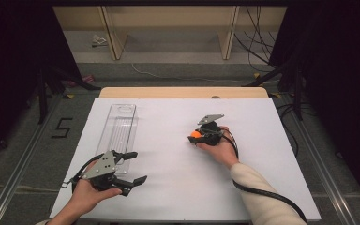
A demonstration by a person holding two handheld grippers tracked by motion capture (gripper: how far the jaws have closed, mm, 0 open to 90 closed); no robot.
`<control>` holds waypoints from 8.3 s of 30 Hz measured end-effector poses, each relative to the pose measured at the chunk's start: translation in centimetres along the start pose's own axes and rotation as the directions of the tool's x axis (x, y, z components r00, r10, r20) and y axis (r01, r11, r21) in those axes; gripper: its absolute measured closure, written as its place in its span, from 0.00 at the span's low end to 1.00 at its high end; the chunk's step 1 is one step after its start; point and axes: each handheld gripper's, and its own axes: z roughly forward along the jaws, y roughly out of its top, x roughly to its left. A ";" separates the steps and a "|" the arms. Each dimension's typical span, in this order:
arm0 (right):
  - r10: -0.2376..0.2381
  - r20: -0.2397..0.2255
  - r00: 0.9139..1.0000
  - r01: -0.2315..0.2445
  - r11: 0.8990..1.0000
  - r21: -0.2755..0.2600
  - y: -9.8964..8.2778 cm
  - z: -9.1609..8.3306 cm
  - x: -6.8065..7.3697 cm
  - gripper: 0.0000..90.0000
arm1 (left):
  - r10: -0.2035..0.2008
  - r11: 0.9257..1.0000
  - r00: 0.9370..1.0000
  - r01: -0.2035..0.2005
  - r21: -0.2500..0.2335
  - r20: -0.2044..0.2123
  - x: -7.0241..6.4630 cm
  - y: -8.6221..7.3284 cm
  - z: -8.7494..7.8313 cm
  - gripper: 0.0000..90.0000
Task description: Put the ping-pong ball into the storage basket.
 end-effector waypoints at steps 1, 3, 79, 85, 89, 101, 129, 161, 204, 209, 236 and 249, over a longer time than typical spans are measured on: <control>-0.001 0.000 1.000 0.001 1.000 0.000 0.0 0.0 0.0 0.57 | 0.000 1.000 1.000 0.000 0.000 0.000 0.0 0.0 0.0 0.18; 0.000 0.000 1.000 0.000 1.000 -0.003 0.0 -0.1 0.0 0.57 | 0.000 1.000 1.000 0.000 0.000 0.000 0.0 0.0 0.0 0.18; -0.022 -0.005 1.000 0.022 0.994 -0.106 2.4 -2.3 0.9 0.57 | -0.003 1.000 1.000 0.003 0.000 0.004 0.0 0.0 0.0 0.18; -0.028 -0.009 1.000 0.027 0.993 -0.112 2.7 -2.4 1.2 0.57 | -0.003 1.000 1.000 0.003 0.000 0.004 0.0 0.0 0.0 0.18; -0.032 -0.013 0.999 0.030 0.993 -0.115 2.9 -2.4 1.4 0.57 | -0.003 1.000 1.000 0.003 0.000 0.005 0.0 0.0 0.0 0.18; -0.045 -0.021 0.999 0.042 0.991 -0.124 3.3 -2.5 2.1 0.57 | -0.003 1.000 1.000 0.003 0.000 0.007 -0.1 0.0 0.0 0.18; -0.070 -0.040 0.997 0.063 0.987 -0.145 4.2 -2.7 3.4 0.57 | 0.000 1.000 1.000 0.000 0.003 0.006 -0.2 0.0 0.0 0.18; -0.090 -0.063 0.994 0.079 0.985 -0.155 5.1 -2.5 4.7 0.57 | 0.000 1.000 1.000 0.000 0.004 0.008 -0.1 0.0 0.0 0.18; -0.112 -0.091 0.989 0.096 0.982 -0.164 6.8 -1.7 6.6 0.57 | 0.004 1.000 1.000 -0.005 0.006 0.011 -0.2 0.0 0.0 0.18; -0.114 -0.091 0.989 0.098 0.981 -0.168 7.0 -1.7 6.8 0.57 | 0.005 1.000 1.000 -0.005 0.006 0.012 -0.3 0.0 0.0 0.18; -0.124 -0.110 0.986 0.101 0.976 -0.195 8.6 -1.3 7.8 0.57 | 0.005 1.000 1.000 -0.005 0.010 0.015 -0.3 0.0 0.0 0.18; -0.135 -0.119 0.984 0.110 0.974 -0.198 9.3 -1.0 8.3 0.57 | 0.007 1.000 1.000 -0.008 0.009 0.016 -0.3 0.0 0.0 0.18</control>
